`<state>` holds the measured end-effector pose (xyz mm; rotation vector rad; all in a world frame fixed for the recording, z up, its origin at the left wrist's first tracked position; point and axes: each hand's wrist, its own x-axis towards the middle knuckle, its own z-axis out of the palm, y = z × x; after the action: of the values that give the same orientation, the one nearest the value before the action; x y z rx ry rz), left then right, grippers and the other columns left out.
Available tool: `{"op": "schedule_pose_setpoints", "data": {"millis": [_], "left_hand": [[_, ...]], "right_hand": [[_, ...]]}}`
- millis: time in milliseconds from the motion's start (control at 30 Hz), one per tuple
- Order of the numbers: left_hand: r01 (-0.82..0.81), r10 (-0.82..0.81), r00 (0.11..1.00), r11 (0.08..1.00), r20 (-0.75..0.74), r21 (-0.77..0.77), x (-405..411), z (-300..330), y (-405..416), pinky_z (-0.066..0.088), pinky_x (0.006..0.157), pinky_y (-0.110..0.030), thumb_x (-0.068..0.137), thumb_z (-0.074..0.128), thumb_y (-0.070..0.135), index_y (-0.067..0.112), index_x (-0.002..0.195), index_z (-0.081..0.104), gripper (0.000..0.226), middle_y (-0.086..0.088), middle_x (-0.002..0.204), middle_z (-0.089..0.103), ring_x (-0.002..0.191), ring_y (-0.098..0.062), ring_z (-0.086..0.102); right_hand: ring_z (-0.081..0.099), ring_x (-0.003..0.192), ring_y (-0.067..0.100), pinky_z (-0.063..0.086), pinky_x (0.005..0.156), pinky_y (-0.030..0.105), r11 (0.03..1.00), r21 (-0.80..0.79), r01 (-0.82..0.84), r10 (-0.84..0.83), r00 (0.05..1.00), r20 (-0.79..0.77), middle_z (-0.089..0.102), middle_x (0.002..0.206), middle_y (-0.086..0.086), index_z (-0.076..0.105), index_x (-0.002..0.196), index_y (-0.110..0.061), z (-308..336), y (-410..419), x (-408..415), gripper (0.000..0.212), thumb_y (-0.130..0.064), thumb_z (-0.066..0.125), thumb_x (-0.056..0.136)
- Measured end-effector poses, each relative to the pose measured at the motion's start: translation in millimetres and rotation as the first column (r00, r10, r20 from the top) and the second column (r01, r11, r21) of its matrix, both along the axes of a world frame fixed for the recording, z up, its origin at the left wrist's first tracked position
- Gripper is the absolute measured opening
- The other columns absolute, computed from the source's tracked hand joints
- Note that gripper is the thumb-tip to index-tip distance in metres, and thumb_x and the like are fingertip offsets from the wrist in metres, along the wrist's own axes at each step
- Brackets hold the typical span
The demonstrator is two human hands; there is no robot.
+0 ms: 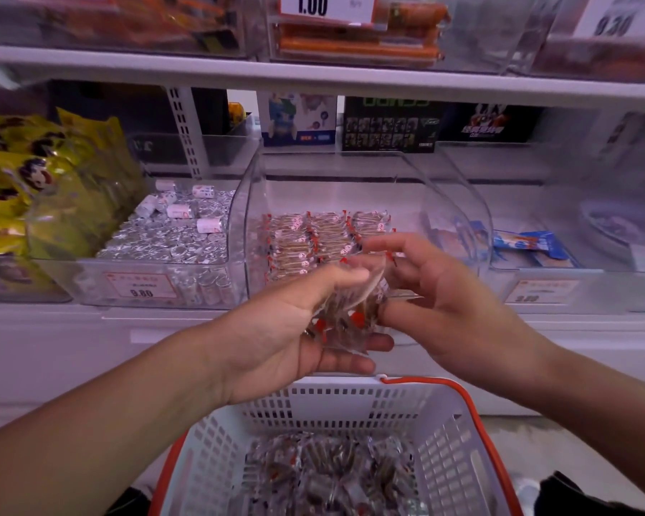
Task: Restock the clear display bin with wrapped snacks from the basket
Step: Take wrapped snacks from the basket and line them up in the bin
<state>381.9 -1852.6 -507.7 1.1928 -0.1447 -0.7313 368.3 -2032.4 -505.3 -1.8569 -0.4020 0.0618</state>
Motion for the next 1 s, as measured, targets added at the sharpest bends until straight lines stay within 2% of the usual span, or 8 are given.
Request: {"op": "schedule_pose_setpoints", "data": {"millis": [67,200,400,567,667,733,867,1000], "left_hand": [[-0.005,-0.001,0.998,0.996,0.065,0.086,1,2,1,0.055,0.055,-0.029,0.067,0.078,0.007,0.015,0.118,0.061,0.054,-0.011,0.089,0.069,0.072,-0.021,0.07],[-0.082,0.044,0.984,0.972,0.171,0.22,2,5,1,0.045,0.043,-0.027,0.055,0.06,-0.005,0.021,0.128,0.048,0.078,-0.013,0.078,0.066,0.065,-0.024,0.065],[-0.078,-0.158,0.89,0.871,0.428,0.484,5,13,-2,0.047,0.049,-0.028,0.057,0.07,0.001,0.043,0.132,0.028,0.096,-0.005,0.101,0.071,0.058,-0.013,0.062],[-0.199,-0.173,0.806,0.821,0.566,0.534,22,27,-8,0.061,0.076,-0.049,0.056,0.077,0.01,0.039,0.13,0.032,0.091,-0.002,0.109,0.072,0.09,-0.026,0.073],[-0.259,0.008,0.857,0.871,0.515,0.418,38,31,-9,0.062,0.066,-0.039,0.066,0.073,0.01,0.033,0.129,0.041,0.074,-0.006,0.106,0.07,0.091,-0.027,0.072],[-0.342,0.076,0.841,0.842,0.536,0.417,51,27,-11,0.059,0.071,-0.037,0.082,0.068,0.006,0.026,0.12,0.052,0.046,-0.004,0.103,0.072,0.092,-0.022,0.07],[-0.36,-0.195,0.688,0.745,0.7,0.562,73,6,-19,0.052,0.075,-0.022,0.089,0.062,0.003,0.022,0.099,0.068,0.022,0.004,0.095,0.071,0.088,-0.01,0.066],[-0.231,-0.401,0.635,0.717,0.661,0.657,86,-10,-37,0.044,0.063,-0.022,0.092,0.06,0.016,0.029,0.081,0.07,0.019,0.017,0.073,0.067,0.067,0.006,0.059]], "right_hand": [[0.07,0.097,0.016,0.056,0.082,0.027,0.992,-0.103,-0.07,0.075,0.996,0.047,0.069,0.117,-0.009,0.051,0.134,-0.024,0,1,-1,0.056,0.006,0.058,0.087],[0.068,0.101,0.013,0.052,0.093,0.031,0.984,-0.104,-0.143,0.147,0.989,0.033,0.067,0.12,-0.007,0.049,0.14,-0.026,7,-6,3,0.058,0.0,0.064,0.091],[0.066,0.092,0.018,0.053,0.081,0.037,0.89,-0.429,-0.153,0.269,0.937,0.224,0.068,0.1,-0.004,0.07,0.111,-0.02,28,-15,13,0.046,-0.004,0.084,0.071],[0.064,0.077,0.009,0.052,0.07,0.031,0.789,-0.611,-0.06,0.291,0.913,0.286,0.068,0.084,-0.013,0.069,0.095,-0.027,49,-18,35,0.031,-0.025,0.083,0.068],[0.063,0.072,0.005,0.051,0.067,0.031,0.712,-0.699,0.062,0.217,0.928,0.303,0.069,0.079,-0.013,0.068,0.092,-0.027,63,-32,57,0.029,-0.034,0.081,0.067],[0.058,0.07,-0.002,0.045,0.062,0.023,0.552,-0.825,0.126,0.198,0.941,0.276,0.064,0.077,-0.017,0.067,0.092,-0.026,68,-44,73,0.032,-0.039,0.078,0.065],[0.047,0.077,0.003,0.038,0.068,0.023,0.29,-0.955,0.069,0.229,0.963,0.14,0.051,0.082,-0.02,0.063,0.098,-0.031,66,-51,89,0.042,-0.053,0.075,0.064],[0.041,0.075,0.002,0.032,0.067,0.027,0.192,-0.981,-0.017,0.239,0.971,0.03,0.042,0.078,-0.022,0.06,0.099,-0.041,66,-47,99,0.039,-0.054,0.08,0.067]]}}
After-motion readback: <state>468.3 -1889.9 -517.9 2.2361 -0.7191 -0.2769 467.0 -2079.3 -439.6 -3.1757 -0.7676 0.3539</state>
